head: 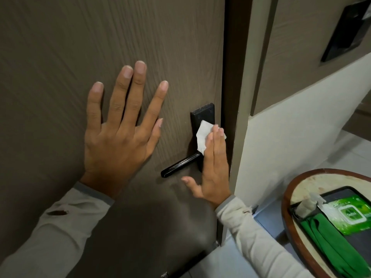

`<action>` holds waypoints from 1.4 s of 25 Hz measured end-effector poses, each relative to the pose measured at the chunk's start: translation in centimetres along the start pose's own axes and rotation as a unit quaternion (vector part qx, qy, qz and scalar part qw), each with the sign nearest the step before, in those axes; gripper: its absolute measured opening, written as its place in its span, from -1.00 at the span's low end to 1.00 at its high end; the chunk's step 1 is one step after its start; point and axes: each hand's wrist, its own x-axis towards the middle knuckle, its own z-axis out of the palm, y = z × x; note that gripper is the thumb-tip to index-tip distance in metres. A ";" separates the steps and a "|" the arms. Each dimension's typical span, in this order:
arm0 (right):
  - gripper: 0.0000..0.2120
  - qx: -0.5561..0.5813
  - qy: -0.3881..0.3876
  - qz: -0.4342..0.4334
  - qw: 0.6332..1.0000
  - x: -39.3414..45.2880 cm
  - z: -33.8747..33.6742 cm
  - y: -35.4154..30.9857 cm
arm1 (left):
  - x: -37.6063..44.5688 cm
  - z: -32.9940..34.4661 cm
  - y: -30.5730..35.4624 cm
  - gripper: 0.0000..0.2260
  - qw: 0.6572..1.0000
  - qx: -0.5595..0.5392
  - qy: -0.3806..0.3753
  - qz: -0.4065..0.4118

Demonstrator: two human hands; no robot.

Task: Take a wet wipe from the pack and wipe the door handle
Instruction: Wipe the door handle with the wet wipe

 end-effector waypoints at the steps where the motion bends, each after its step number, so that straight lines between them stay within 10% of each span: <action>1: -0.15 0.033 0.019 0.059 0.998 -0.4 0.8 -1.9 | -0.1 0.0 0.0 -0.43 1.000 0.000 -0.002 -0.003; 4: -0.31 0.059 0.045 0.105 0.992 -2.4 3.4 -7.5 | -0.1 -0.3 0.1 -0.44 1.000 -0.002 -0.011 -0.005; 10: -0.47 -0.058 -0.037 -0.199 0.978 -2.0 1.1 -3.3 | 0.1 -0.4 0.1 -0.45 1.000 -0.007 -0.003 -0.005; 17: -0.15 0.004 0.015 0.005 1.000 0.5 0.3 -0.1 | 0.1 -0.4 0.1 -0.44 1.000 -0.025 -0.003 -0.009; 23: -0.53 -0.024 -0.004 -0.104 0.994 -1.8 1.1 -4.2 | 0.3 -0.8 -0.2 -0.47 0.999 -0.036 -0.008 -0.001; 28: -0.46 -0.019 -0.058 -0.222 0.973 -2.3 -1.9 -4.2 | 0.7 -1.3 -0.3 -0.49 0.998 -0.060 -0.002 0.000; 33: -0.55 0.057 -0.089 0.039 0.994 -1.6 -5.9 -4.4 | 1.4 -3.2 0.3 -0.57 0.990 -0.130 -0.017 -0.046; 35: -0.57 0.250 -0.174 0.190 0.933 -1.8 -7.1 -7.5 | 2.7 -4.8 2.1 -0.67 0.975 -0.195 -0.021 -0.102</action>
